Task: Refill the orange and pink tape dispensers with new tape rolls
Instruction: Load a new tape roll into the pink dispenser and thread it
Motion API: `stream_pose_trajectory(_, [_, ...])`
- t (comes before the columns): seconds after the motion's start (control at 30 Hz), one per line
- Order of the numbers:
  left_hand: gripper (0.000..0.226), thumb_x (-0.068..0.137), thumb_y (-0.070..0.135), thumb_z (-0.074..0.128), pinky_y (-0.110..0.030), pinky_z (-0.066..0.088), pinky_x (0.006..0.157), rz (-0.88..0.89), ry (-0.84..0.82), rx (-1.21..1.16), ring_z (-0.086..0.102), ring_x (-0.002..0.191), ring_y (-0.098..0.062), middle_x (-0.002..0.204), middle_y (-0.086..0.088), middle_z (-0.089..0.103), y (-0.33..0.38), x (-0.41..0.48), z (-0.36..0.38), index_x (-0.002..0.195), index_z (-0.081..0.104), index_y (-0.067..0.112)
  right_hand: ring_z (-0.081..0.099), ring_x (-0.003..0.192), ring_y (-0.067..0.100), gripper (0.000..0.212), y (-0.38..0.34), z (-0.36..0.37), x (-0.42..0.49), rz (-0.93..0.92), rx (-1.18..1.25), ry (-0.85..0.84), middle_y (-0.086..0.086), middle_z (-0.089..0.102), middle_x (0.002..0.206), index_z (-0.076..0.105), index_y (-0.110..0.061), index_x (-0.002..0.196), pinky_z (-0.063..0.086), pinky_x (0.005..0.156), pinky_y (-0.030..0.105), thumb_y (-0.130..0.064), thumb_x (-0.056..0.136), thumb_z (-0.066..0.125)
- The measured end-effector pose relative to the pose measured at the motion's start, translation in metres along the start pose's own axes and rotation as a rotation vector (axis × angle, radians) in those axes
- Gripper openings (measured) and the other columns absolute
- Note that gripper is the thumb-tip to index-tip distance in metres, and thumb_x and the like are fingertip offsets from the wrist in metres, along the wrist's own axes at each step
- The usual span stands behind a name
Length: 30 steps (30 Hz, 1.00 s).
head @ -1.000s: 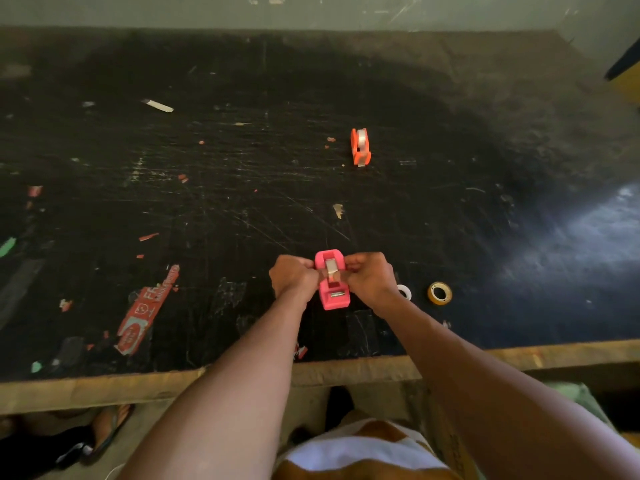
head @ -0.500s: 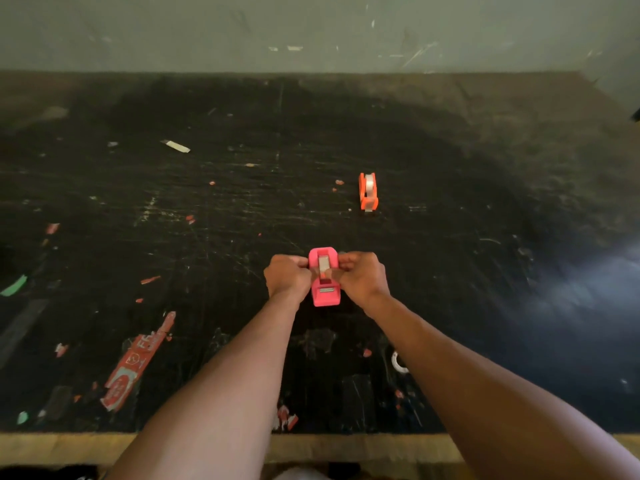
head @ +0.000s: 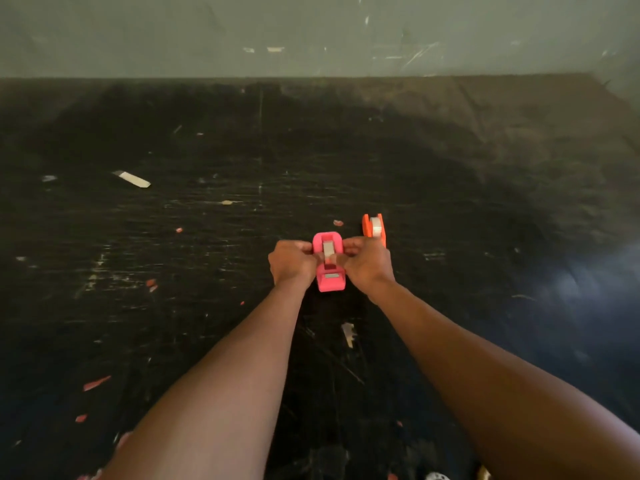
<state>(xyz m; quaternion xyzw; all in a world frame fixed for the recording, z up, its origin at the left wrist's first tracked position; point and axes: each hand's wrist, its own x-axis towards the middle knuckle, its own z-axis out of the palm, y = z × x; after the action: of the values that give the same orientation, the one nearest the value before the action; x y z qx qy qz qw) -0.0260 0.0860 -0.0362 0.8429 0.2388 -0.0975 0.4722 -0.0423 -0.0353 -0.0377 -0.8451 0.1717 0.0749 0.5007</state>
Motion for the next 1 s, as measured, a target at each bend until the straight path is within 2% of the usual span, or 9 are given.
stream_pose_trajectory(0.17, [0.031, 0.08, 0.016, 0.084, -0.026, 0.053, 0.087, 0.009, -0.001, 0.009, 0.071, 0.104, -0.017, 0.112, -0.004, 0.077, 0.014, 0.037, 0.008, 0.11, 0.077, 0.015, 0.068, 0.102, 0.012, 0.031, -0.007, 0.007, 0.036, 0.008, -0.006, 0.019, 0.001, 0.074, 0.111, 0.07, -0.015, 0.114, 0.053, 0.094, 0.031, -0.016, 0.084, 0.077])
stream_pose_trajectory(0.3, [0.032, 0.083, 0.013, 0.08, -0.028, 0.054, 0.089, 0.009, -0.022, 0.018, 0.07, 0.107, -0.018, 0.114, -0.005, 0.075, 0.017, 0.047, 0.012, 0.114, 0.075, 0.015, 0.068, 0.105, 0.015, 0.03, -0.01, 0.011, 0.047, 0.009, -0.053, 0.023, 0.001, 0.075, 0.109, 0.071, -0.017, 0.114, 0.046, 0.105, 0.043, -0.018, 0.085, 0.075])
stream_pose_trajectory(0.4, [0.053, 0.086, 0.012, 0.077, -0.028, 0.049, 0.096, 0.064, -0.03, 0.025, 0.067, 0.112, -0.016, 0.12, -0.004, 0.073, 0.011, 0.047, 0.014, 0.136, 0.062, 0.02, 0.067, 0.106, 0.014, 0.023, -0.006, 0.013, 0.047, 0.001, -0.059, 0.013, -0.001, 0.074, 0.11, 0.07, -0.019, 0.108, 0.041, 0.11, 0.047, -0.017, 0.086, 0.075])
stream_pose_trajectory(0.47, [0.061, 0.09, 0.012, 0.072, -0.033, 0.047, 0.106, 0.153, -0.063, 0.113, 0.062, 0.122, -0.018, 0.134, -0.004, 0.066, 0.008, 0.048, 0.014, 0.146, 0.05, 0.024, 0.067, 0.106, 0.014, 0.031, -0.003, 0.013, 0.045, -0.042, -0.067, 0.015, -0.001, 0.073, 0.111, 0.067, -0.018, 0.116, 0.045, 0.107, 0.045, -0.015, 0.086, 0.074])
stream_pose_trajectory(0.6, [0.052, 0.095, 0.016, 0.066, -0.036, 0.042, 0.11, 0.25, -0.143, 0.231, 0.054, 0.133, -0.021, 0.145, -0.004, 0.057, 0.012, 0.049, 0.01, 0.145, 0.052, 0.023, 0.065, 0.104, 0.017, 0.048, -0.005, 0.007, 0.045, -0.215, -0.236, 0.023, -0.002, 0.068, 0.106, 0.055, -0.021, 0.131, 0.055, 0.092, 0.043, -0.011, 0.087, 0.071])
stream_pose_trajectory(0.67, [0.051, 0.094, 0.017, 0.068, -0.037, 0.044, 0.107, 0.216, -0.161, 0.195, 0.055, 0.131, -0.021, 0.143, -0.003, 0.059, 0.015, 0.052, 0.008, 0.142, 0.054, 0.023, 0.062, 0.109, 0.018, 0.04, -0.008, 0.002, 0.05, -0.312, -0.349, -0.025, 0.002, 0.066, 0.114, 0.061, -0.023, 0.123, 0.054, 0.092, 0.044, -0.01, 0.087, 0.07])
stream_pose_trajectory(0.73, [0.051, 0.093, 0.016, 0.068, -0.038, 0.045, 0.106, 0.196, -0.174, 0.17, 0.056, 0.13, -0.021, 0.143, -0.003, 0.059, 0.017, 0.052, 0.007, 0.142, 0.055, 0.023, 0.063, 0.105, 0.016, 0.027, -0.012, -0.003, 0.056, -0.342, -0.387, -0.096, 0.0, 0.067, 0.112, 0.068, -0.024, 0.113, 0.054, 0.091, 0.039, -0.011, 0.089, 0.068])
stream_pose_trajectory(0.87, [0.051, 0.093, 0.012, 0.067, -0.042, 0.047, 0.11, 0.208, -0.173, 0.162, 0.056, 0.13, -0.023, 0.145, -0.005, 0.058, 0.016, 0.052, 0.007, 0.142, 0.055, 0.022, 0.062, 0.099, 0.008, 0.023, -0.018, -0.009, 0.066, -0.339, -0.404, -0.143, -0.002, 0.07, 0.11, 0.07, -0.021, 0.111, 0.046, 0.079, 0.02, -0.013, 0.091, 0.067])
stream_pose_trajectory(1.0, [0.048, 0.094, 0.016, 0.067, -0.037, 0.047, 0.106, 0.205, -0.184, 0.158, 0.058, 0.127, -0.021, 0.141, -0.004, 0.06, 0.016, 0.052, 0.007, 0.14, 0.057, 0.022, 0.061, 0.108, 0.016, 0.029, -0.022, -0.013, 0.067, -0.436, -0.521, -0.16, 0.002, 0.067, 0.117, 0.067, -0.02, 0.117, 0.049, 0.089, 0.031, -0.011, 0.09, 0.067])
